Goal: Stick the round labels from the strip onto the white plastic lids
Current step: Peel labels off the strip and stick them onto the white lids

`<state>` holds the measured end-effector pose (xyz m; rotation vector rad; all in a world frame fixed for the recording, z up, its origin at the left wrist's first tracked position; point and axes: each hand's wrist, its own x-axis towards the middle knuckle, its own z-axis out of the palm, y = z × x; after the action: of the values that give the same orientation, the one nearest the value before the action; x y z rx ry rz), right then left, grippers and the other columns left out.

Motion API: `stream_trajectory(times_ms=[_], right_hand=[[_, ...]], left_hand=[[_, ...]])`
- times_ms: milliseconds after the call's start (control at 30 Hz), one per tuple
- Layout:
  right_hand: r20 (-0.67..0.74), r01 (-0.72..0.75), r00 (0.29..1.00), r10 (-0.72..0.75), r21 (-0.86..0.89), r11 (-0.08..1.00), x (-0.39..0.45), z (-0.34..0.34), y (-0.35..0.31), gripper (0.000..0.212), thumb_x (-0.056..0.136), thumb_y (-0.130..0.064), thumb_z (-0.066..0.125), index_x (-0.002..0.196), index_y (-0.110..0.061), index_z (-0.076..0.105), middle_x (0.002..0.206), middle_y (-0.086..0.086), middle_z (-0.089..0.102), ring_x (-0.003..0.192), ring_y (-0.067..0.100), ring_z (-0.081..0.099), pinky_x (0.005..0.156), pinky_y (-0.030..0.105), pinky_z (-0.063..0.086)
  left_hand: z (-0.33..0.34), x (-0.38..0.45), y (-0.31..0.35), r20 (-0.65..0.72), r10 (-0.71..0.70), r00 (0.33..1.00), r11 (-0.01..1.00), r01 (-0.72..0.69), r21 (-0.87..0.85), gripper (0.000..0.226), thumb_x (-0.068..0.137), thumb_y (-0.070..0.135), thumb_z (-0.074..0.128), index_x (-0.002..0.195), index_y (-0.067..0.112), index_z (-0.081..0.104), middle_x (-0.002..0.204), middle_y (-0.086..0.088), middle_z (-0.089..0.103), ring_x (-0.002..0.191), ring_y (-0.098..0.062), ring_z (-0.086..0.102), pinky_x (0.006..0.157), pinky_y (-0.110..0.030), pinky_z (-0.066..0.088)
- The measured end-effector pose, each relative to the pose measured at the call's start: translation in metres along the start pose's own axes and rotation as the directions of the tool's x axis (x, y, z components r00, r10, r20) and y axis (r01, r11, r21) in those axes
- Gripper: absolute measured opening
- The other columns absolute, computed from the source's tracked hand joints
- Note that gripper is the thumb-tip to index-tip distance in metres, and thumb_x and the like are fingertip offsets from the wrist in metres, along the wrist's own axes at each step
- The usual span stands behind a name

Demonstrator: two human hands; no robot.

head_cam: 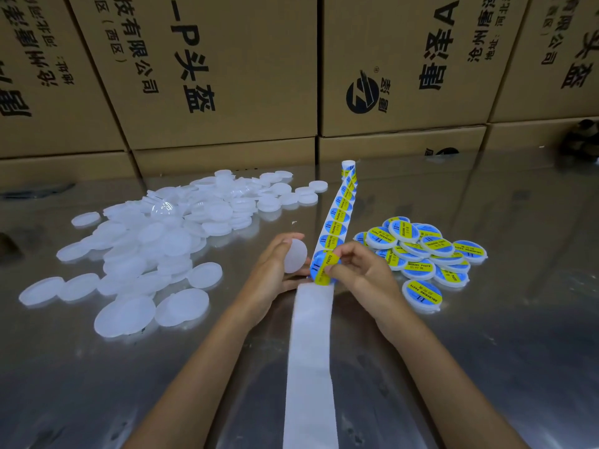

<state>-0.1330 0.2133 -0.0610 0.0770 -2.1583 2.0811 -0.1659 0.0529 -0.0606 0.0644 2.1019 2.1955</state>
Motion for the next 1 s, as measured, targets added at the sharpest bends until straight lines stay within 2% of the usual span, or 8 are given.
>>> stream_trajectory(times_ms=[67,167,233,333,533,667,867,1000], right_hand=[[-0.042,-0.006,0.999,0.01,0.099,0.995,-0.001,-0.002,-0.003,0.021,0.084,0.007,0.065,0.085,-0.014,0.06,0.093,0.017,0.068,0.082,0.022,0.065,0.08,0.035,0.055],[-0.074,0.009,0.997,0.005,0.196,0.981,-0.001,-0.003,-0.004,0.019,0.086,0.006,0.066,0.086,-0.012,0.059,0.083,0.009,0.071,0.068,0.015,0.067,0.062,0.024,0.055],[-0.08,0.02,0.997,-0.005,0.196,0.98,0.0,-0.002,-0.004,0.019,0.085,0.004,0.068,0.086,-0.013,0.059,0.076,-0.002,0.071,0.064,0.01,0.066,0.059,0.02,0.053],[-0.082,0.055,0.996,-0.043,0.156,0.986,0.0,0.002,-0.004,0.02,0.084,0.005,0.07,0.086,-0.012,0.059,0.078,0.0,0.069,0.065,0.008,0.064,0.06,0.019,0.053],[-0.085,0.186,0.979,-0.186,-0.014,0.983,-0.005,0.008,-0.006,0.024,0.08,0.006,0.073,0.086,-0.013,0.059,0.085,0.016,0.067,0.072,0.017,0.061,0.067,0.036,0.055],[-0.077,0.198,0.976,-0.202,-0.056,0.979,-0.006,0.01,-0.005,0.023,0.079,0.005,0.074,0.087,-0.012,0.06,0.087,0.015,0.068,0.072,0.021,0.06,0.068,0.042,0.054],[-0.075,0.225,0.97,-0.232,-0.098,0.97,-0.003,0.009,0.0,0.027,0.078,0.003,0.076,0.085,-0.019,0.06,0.083,0.005,0.068,0.067,0.013,0.059,0.061,0.026,0.051],[-0.097,0.258,0.957,-0.274,-0.149,0.955,-0.002,0.009,0.005,0.03,0.077,-0.002,0.077,0.084,-0.026,0.06,0.082,-0.005,0.066,0.066,0.008,0.058,0.06,0.015,0.045]], left_hand=[[-0.001,-0.001,0.002,-0.008,-0.036,0.999,0.998,0.036,-0.053,0.031,0.109,0.023,0.034,0.111,0.025,0.065,0.096,-0.014,0.07,0.088,-0.028,0.071,0.087,-0.042,0.06],[-0.002,-0.003,0.005,0.006,-0.063,0.998,0.984,0.063,-0.165,0.029,0.108,0.018,0.04,0.116,0.019,0.068,0.121,-0.018,0.061,0.105,-0.033,0.07,0.09,-0.043,0.059],[0.0,-0.005,0.008,0.053,-0.064,0.997,0.955,0.077,-0.286,0.03,0.107,0.015,0.041,0.12,0.016,0.068,0.121,-0.016,0.063,0.103,-0.028,0.072,0.083,-0.039,0.062],[0.004,-0.01,0.013,0.141,-0.093,0.986,0.898,0.144,-0.415,0.032,0.106,0.015,0.04,0.125,0.012,0.066,0.124,-0.02,0.066,0.099,-0.026,0.073,0.074,-0.035,0.062],[0.015,-0.015,0.012,0.249,-0.12,0.961,0.858,0.227,-0.461,0.033,0.104,0.015,0.04,0.124,0.006,0.064,0.121,-0.021,0.07,0.107,-0.032,0.07,0.081,-0.039,0.062],[0.018,-0.017,0.013,0.268,-0.107,0.957,0.854,0.227,-0.469,0.032,0.101,0.014,0.041,0.118,0.007,0.068,0.118,-0.019,0.071,0.102,-0.03,0.072,0.077,-0.036,0.062],[0.023,-0.019,0.014,0.248,-0.104,0.963,0.865,0.21,-0.456,0.033,0.103,0.014,0.04,0.123,0.005,0.065,0.12,-0.018,0.071,0.102,-0.028,0.071,0.089,-0.038,0.06],[0.025,-0.022,0.015,0.246,-0.106,0.963,0.879,0.207,-0.431,0.036,0.104,0.014,0.037,0.13,0.004,0.06,0.126,-0.018,0.068,0.112,-0.03,0.066,0.098,-0.04,0.053]])
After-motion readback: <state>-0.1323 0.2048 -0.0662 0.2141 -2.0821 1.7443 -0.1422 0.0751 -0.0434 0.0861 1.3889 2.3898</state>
